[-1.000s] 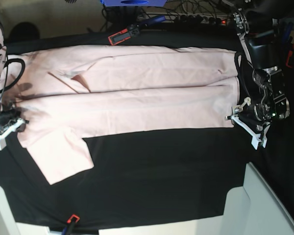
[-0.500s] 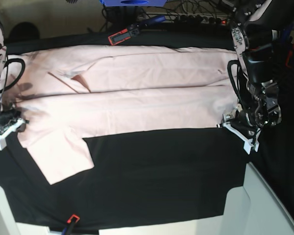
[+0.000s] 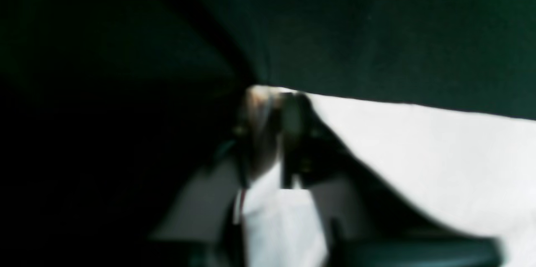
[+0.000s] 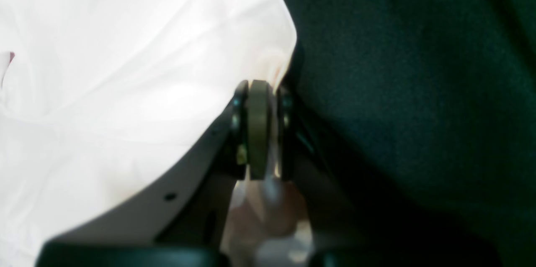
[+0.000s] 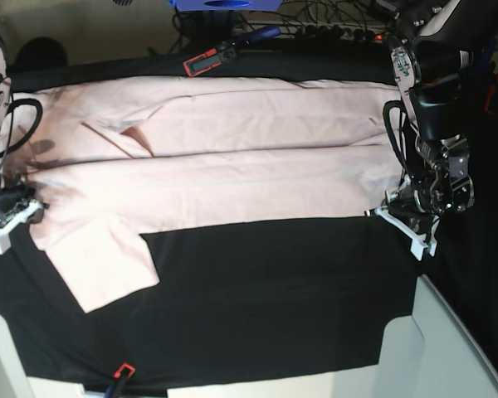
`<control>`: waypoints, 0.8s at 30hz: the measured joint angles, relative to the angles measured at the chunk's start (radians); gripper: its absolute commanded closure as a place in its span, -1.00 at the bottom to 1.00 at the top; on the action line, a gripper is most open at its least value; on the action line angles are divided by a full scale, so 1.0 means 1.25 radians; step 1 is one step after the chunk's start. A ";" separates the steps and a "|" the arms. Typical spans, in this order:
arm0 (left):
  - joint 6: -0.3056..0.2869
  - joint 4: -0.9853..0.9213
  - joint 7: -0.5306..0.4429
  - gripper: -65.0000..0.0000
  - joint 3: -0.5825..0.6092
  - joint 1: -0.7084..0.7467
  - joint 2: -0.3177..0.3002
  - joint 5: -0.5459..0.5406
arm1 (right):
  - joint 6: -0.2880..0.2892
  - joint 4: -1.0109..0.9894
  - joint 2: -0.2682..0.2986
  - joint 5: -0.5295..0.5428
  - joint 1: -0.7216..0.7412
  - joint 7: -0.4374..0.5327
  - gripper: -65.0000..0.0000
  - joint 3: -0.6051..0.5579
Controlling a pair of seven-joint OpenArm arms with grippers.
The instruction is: Fold the T-shirt properly
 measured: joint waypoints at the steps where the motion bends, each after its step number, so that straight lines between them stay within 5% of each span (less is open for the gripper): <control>1: 0.000 0.000 0.001 1.00 0.000 -0.002 0.002 0.000 | 0.000 0.000 0.000 0.000 0.000 0.000 1.00 0.000; 24: 0.000 0.159 0.027 1.00 0.000 0.001 0.010 0.002 | 0.004 0.072 -0.002 -0.003 0.059 -0.012 1.00 0.004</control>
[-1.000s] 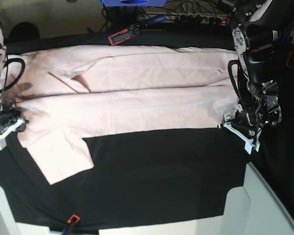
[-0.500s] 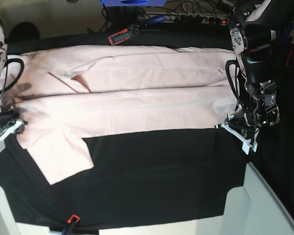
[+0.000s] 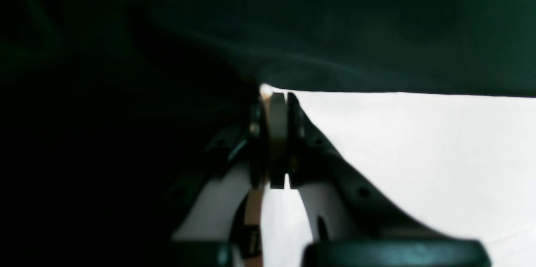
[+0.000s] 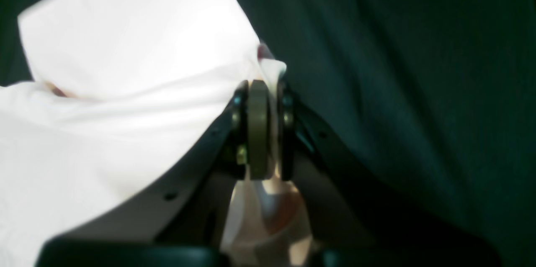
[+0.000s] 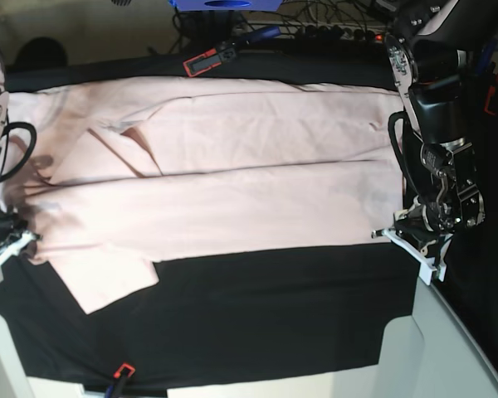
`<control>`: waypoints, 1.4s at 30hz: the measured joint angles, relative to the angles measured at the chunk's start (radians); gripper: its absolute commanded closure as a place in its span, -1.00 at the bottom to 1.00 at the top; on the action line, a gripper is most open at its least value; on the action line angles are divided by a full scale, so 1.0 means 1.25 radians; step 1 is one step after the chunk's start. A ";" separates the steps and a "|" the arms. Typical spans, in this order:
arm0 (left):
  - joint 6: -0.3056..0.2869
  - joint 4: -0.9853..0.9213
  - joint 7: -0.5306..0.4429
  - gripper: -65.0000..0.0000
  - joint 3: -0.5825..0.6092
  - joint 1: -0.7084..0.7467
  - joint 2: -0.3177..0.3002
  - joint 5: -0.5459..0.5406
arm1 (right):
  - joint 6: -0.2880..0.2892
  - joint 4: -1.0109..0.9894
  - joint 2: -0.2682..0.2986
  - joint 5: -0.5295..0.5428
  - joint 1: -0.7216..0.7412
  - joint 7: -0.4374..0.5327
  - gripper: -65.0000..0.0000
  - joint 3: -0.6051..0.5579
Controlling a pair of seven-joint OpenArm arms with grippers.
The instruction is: Fold the T-shirt properly
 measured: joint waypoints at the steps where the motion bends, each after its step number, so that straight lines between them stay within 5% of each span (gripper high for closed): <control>1: 0.000 0.010 -0.003 1.00 0.000 -0.001 0.003 0.000 | 0.000 0.000 0.000 0.001 0.003 0.001 1.00 0.002; 8: -0.042 0.039 0.040 1.00 -0.002 -0.041 0.004 -0.045 | 0.000 0.000 0.005 0.000 0.012 0.000 1.00 0.056; 33: -0.048 0.225 0.092 1.00 0.002 0.021 0.007 -0.075 | 0.012 0.227 -0.005 0.001 -0.066 -0.073 1.00 0.117; 42: -0.048 0.305 0.092 1.00 -0.002 0.077 0.006 -0.076 | 0.060 0.230 -0.004 -0.003 -0.072 -0.076 1.00 0.117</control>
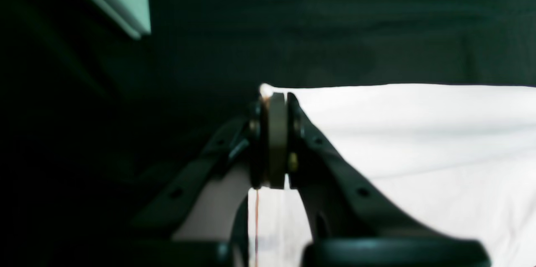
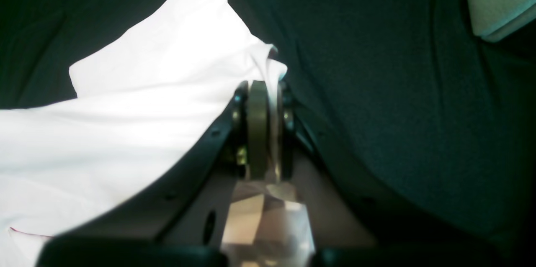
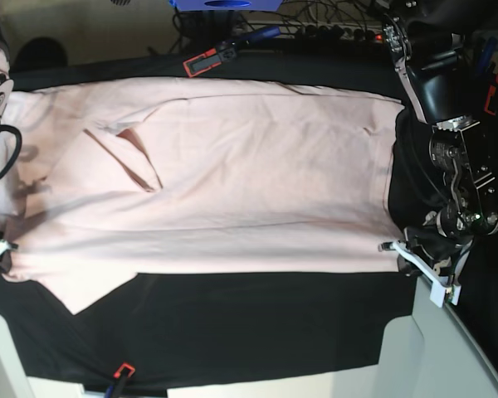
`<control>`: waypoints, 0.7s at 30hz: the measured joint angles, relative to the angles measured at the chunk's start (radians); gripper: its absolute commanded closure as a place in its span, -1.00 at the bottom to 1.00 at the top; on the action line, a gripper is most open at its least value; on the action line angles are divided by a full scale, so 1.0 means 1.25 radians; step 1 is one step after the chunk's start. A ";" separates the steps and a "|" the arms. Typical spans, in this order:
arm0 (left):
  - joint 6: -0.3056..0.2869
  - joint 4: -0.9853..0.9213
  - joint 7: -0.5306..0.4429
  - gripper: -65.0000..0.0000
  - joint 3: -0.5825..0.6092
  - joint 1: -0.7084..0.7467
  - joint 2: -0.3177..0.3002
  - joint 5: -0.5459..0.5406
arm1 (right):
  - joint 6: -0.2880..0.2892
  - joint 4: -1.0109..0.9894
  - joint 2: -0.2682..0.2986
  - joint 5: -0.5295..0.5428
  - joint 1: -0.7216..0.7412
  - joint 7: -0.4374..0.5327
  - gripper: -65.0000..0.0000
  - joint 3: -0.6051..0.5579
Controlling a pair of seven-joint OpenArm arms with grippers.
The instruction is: Fold the T-shirt properly
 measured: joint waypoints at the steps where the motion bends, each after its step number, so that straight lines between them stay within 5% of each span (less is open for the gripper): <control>1: 0.000 0.014 0.000 1.00 0.000 0.001 0.000 0.001 | 0.000 0.000 0.000 0.000 0.000 -0.003 1.00 0.000; 11: 0.000 0.038 -0.001 1.00 0.004 0.061 -0.003 0.001 | 0.003 0.011 0.001 -0.003 -0.058 -0.057 1.00 0.001; 21: -0.001 0.114 -0.001 1.00 0.007 0.148 0.000 0.004 | 0.007 0.215 -0.028 0.012 -0.154 -0.164 1.00 0.000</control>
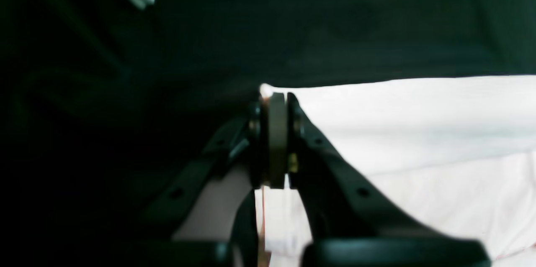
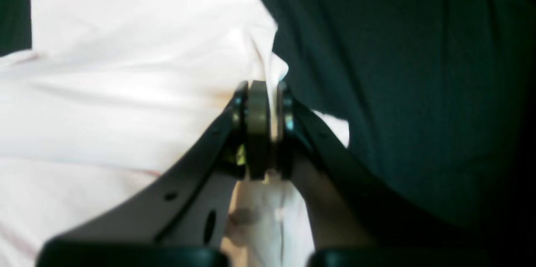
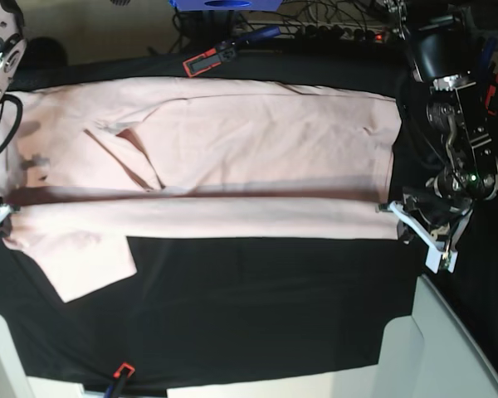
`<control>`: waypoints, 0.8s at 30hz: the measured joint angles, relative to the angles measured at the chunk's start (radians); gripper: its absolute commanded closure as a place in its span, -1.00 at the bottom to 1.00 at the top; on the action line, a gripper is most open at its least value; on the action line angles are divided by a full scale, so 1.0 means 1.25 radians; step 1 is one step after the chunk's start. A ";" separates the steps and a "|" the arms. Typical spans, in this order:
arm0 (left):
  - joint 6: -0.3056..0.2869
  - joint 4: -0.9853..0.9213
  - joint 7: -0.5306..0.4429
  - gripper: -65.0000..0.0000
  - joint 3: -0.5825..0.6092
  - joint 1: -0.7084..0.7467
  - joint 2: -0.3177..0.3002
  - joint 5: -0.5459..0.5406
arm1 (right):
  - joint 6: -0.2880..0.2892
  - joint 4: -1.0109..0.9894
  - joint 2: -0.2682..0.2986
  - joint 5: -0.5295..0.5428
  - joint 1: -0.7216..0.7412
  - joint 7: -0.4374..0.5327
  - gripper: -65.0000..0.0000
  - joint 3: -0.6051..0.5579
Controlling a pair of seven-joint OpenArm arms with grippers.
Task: Fold the T-shirt properly
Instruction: 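Lift the folded edge with both grippers and fold it back over the shirt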
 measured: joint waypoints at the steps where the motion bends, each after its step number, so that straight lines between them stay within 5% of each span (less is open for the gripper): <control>1: 0.000 0.003 0.000 1.00 0.000 0.013 -0.001 0.000 | -0.001 0.005 -0.002 0.000 -0.009 -0.007 1.00 0.000; 15: 0.001 0.039 -0.002 1.00 0.001 0.132 -0.008 0.004 | -0.012 0.081 -0.062 -0.009 -0.111 -0.042 1.00 0.003; 24: 0.000 0.027 -0.011 1.00 0.001 0.154 -0.006 0.050 | -0.009 0.101 -0.063 -0.005 -0.139 -0.054 1.00 0.003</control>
